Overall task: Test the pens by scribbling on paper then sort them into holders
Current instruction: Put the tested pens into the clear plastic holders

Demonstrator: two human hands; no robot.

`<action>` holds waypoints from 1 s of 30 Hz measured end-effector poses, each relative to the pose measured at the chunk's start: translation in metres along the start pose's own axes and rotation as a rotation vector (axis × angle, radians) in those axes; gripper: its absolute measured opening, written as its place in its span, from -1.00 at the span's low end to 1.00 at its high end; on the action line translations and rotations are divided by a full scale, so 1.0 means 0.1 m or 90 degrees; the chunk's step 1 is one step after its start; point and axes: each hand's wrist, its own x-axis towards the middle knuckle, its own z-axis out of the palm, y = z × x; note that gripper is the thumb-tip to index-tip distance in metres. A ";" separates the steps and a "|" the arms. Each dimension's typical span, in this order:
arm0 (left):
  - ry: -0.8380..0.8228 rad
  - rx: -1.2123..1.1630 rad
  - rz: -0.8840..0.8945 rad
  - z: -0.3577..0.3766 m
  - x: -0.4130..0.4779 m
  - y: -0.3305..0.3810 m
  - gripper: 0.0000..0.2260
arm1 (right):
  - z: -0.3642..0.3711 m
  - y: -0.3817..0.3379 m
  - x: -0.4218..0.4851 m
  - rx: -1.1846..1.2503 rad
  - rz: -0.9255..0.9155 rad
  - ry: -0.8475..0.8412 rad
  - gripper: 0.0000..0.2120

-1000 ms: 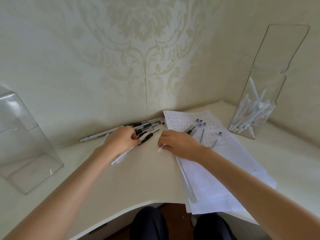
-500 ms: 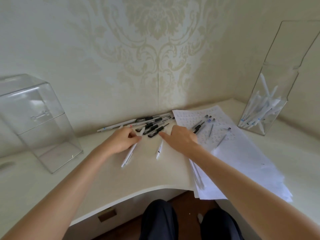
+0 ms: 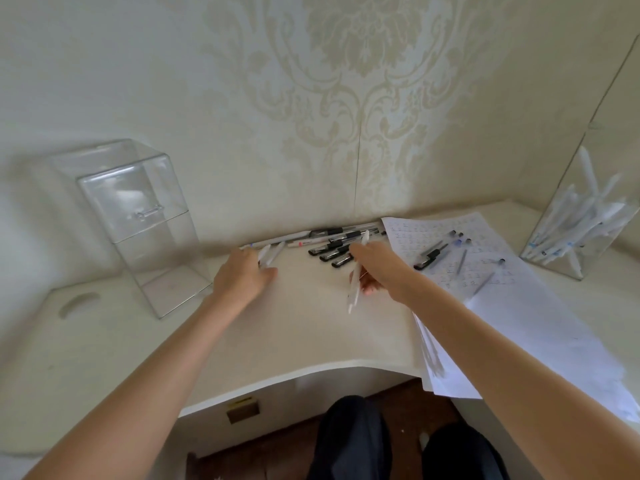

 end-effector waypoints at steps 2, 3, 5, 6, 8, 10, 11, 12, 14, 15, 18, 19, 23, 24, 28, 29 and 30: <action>-0.001 0.044 -0.017 0.01 0.03 0.01 -0.72 | 0.00 0.00 0.01 0.023 -0.010 0.002 -0.83; -0.007 0.057 -0.017 0.00 0.05 0.02 -0.74 | 0.00 -0.01 0.01 0.036 -0.017 0.000 -0.84; -0.024 0.016 -0.018 -0.01 0.10 0.04 -0.73 | 0.00 0.00 0.01 0.081 -0.024 -0.002 -0.85; -0.032 -0.028 -0.022 -0.01 0.12 0.06 -0.72 | 0.00 0.00 0.03 0.101 -0.024 0.002 -0.85; -0.036 -0.095 -0.019 -0.01 0.12 0.11 -0.74 | -0.02 -0.01 0.07 0.118 -0.025 0.017 -0.84; -0.035 -0.127 -0.017 -0.03 0.13 0.15 -0.82 | -0.04 -0.03 0.10 0.109 -0.029 0.024 -0.86; -0.023 -0.142 -0.017 -0.05 0.14 0.16 -0.82 | -0.04 -0.04 0.11 0.106 -0.032 0.022 -0.87; -0.006 -0.156 -0.018 -0.07 0.17 0.16 -0.79 | -0.05 -0.04 0.11 0.108 -0.036 0.018 -0.88; 0.029 -0.157 0.002 -0.09 0.24 0.15 -0.76 | -0.06 -0.04 0.11 0.115 -0.043 0.011 -0.90; 0.039 -0.142 0.025 -0.09 0.26 0.15 -0.76 | -0.07 -0.04 0.11 0.119 -0.045 0.009 -0.90; 0.039 -0.083 0.075 -0.09 0.33 0.22 -0.71 | -0.10 -0.02 0.12 0.141 -0.047 0.006 -0.89; 0.039 -0.072 0.078 -0.09 0.36 0.28 -0.67 | -0.11 -0.01 0.13 0.149 -0.046 0.008 -0.89; 0.022 0.005 0.082 -0.07 0.48 0.47 -0.66 | -0.21 0.03 0.13 0.174 -0.043 0.017 -0.91; 0.021 0.025 0.087 -0.05 0.50 0.50 -0.67 | -0.23 0.03 0.13 0.177 -0.042 0.020 -0.89; 0.032 0.048 0.073 0.00 0.50 0.51 -0.73 | -0.29 0.06 0.11 0.190 -0.034 0.025 -0.87; 0.031 0.045 0.065 0.00 0.49 0.50 -0.74 | -0.29 0.07 0.11 0.191 -0.032 0.025 -0.87; 0.026 0.043 0.056 -0.01 0.48 0.48 -0.73 | -0.28 0.08 0.11 0.191 -0.030 0.025 -0.86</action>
